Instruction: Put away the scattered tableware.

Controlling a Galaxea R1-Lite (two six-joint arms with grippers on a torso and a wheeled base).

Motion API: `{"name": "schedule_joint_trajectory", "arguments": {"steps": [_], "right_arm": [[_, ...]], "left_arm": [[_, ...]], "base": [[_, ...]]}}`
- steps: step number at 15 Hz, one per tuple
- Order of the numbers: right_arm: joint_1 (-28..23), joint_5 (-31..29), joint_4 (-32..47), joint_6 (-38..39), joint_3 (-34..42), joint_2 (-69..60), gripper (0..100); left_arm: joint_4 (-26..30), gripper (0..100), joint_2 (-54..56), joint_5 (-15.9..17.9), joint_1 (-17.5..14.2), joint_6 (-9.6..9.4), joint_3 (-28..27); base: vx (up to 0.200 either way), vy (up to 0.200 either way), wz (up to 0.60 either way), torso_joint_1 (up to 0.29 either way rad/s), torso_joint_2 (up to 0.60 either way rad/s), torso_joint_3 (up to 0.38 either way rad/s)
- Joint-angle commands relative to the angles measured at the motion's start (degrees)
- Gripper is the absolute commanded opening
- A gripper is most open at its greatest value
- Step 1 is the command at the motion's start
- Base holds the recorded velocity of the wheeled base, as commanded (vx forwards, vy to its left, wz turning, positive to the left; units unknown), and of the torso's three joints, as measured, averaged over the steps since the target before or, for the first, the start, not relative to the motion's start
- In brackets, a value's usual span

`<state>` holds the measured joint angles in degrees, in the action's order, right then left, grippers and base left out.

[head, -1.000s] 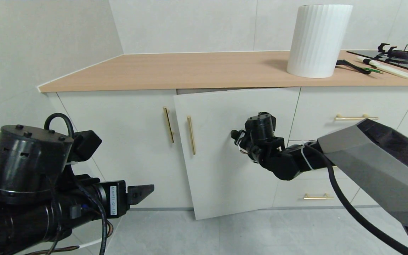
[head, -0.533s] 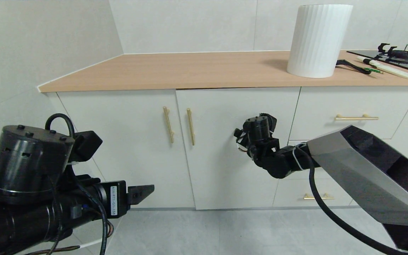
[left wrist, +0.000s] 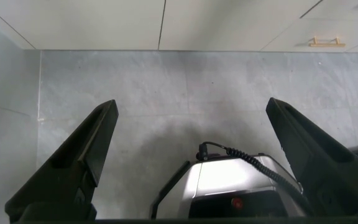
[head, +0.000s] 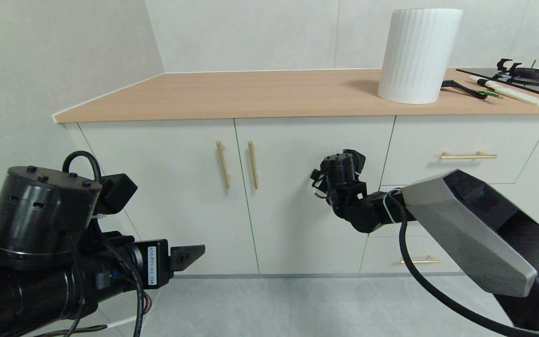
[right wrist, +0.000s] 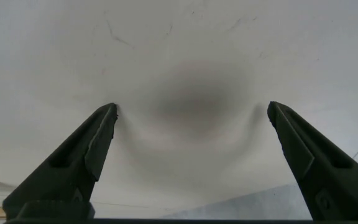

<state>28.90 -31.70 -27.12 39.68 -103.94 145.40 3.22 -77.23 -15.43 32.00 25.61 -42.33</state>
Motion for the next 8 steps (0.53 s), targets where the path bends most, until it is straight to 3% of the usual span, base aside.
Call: {"name": "schedule_joint_trajectory", "arguments": {"steps": [1,5,7,8], "right_arm": [[-0.25,-0.47,-0.65,0.13,-0.39,0.5,100],[1.15,0.93,-0.83,0.22,5.59,-3.45,100],[2.56,7.53,-1.26,0.4,15.87,-9.96,100],[3.18,14.12,-1.26,0.49,23.25,-15.23,100]], "left_arm": [[0.03,100,-0.12,-0.04,-0.01,0.05,-0.04],[0.03,100,-0.12,-0.04,-0.01,0.05,-0.04],[0.03,100,-0.12,-0.04,-0.01,0.05,0.05],[0.03,100,-0.12,-0.04,-0.01,0.05,-0.04]], "base": [[0.0,0.0,0.0,0.0,0.0,0.0],[0.0,0.0,0.0,0.0,0.0,0.0],[0.0,0.0,0.0,0.0,0.0,0.0],[0.0,0.0,0.0,0.0,0.0,0.0]]}}
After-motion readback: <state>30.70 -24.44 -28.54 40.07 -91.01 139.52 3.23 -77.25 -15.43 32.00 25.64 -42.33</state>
